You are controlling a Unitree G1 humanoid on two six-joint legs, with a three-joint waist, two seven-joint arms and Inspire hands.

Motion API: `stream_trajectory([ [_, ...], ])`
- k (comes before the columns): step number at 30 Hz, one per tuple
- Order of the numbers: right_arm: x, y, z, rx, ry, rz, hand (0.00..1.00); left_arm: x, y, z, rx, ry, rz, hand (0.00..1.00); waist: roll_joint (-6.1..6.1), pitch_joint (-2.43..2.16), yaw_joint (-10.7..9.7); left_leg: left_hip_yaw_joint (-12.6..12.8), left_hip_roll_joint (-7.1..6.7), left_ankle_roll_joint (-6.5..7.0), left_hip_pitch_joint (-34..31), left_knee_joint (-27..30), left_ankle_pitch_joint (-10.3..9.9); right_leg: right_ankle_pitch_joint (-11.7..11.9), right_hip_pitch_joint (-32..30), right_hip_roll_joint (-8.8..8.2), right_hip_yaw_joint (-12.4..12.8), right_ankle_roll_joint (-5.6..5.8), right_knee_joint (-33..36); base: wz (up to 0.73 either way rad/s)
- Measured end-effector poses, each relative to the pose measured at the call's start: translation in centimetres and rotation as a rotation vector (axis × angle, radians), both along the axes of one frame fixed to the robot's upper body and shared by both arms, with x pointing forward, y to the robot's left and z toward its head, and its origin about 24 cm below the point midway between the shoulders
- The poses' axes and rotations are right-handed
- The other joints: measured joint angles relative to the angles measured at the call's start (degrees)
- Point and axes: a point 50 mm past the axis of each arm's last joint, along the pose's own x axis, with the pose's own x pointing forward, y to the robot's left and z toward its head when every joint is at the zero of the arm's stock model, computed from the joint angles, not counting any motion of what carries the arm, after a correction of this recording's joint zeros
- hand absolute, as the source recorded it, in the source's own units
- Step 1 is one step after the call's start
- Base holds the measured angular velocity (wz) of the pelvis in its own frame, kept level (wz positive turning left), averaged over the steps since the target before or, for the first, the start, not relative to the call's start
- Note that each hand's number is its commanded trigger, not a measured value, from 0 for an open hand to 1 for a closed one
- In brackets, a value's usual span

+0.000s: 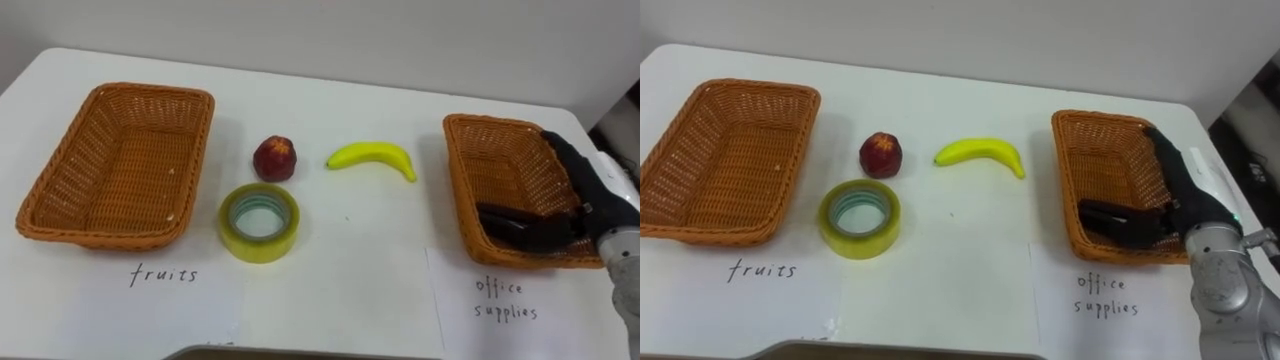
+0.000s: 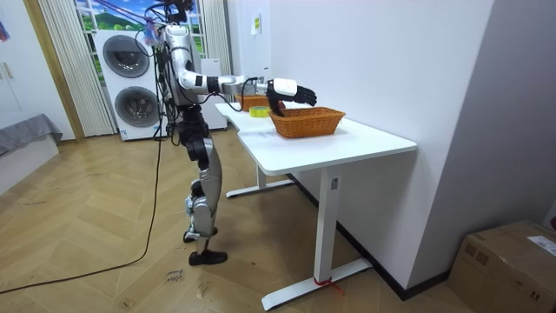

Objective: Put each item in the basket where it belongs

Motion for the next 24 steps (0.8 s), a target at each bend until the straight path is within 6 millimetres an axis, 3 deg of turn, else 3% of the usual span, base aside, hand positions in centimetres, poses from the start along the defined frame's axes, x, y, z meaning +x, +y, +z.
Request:
stream_trajectory([
  [7,1.0,0.8,1.7,0.039,-0.109,0.008,0.00,0.0,0.0,0.0,0.034,0.000,0.005,0.00,0.95,-0.03,0.19,0.18,-0.01,0.00,0.20,-0.01,0.00,0.02,0.01,-0.03,0.43,0.02,0.16,-0.01],
  [11,1.8,2.0,3.3,0.048,-0.186,0.053,0.00,-0.1,-0.4,-0.1,0.033,0.006,0.010,0.00,1.55,0.21,0.39,0.15,0.01,0.01,0.32,0.01,0.01,0.01,-0.23,-0.04,0.46,0.03,0.82,0.00],
  [17,3.3,3.5,5.1,0.069,-0.270,0.102,0.00,0.0,-0.7,-0.2,0.024,0.015,-0.021,0.00,1.50,0.14,0.41,-0.05,-0.05,0.03,0.75,0.32,0.00,0.01,0.40,-0.01,0.27,0.03,0.90,0.01],
  [24,4.9,5.2,7.0,0.086,-0.346,0.159,0.00,1.7,-0.7,-0.2,0.027,-0.018,-0.033,0.00,1.58,-0.07,1.02,-0.37,-0.06,0.06,0.57,0.47,-0.03,0.02,0.46,-0.11,-0.91,0.01,1.04,0.02],
])
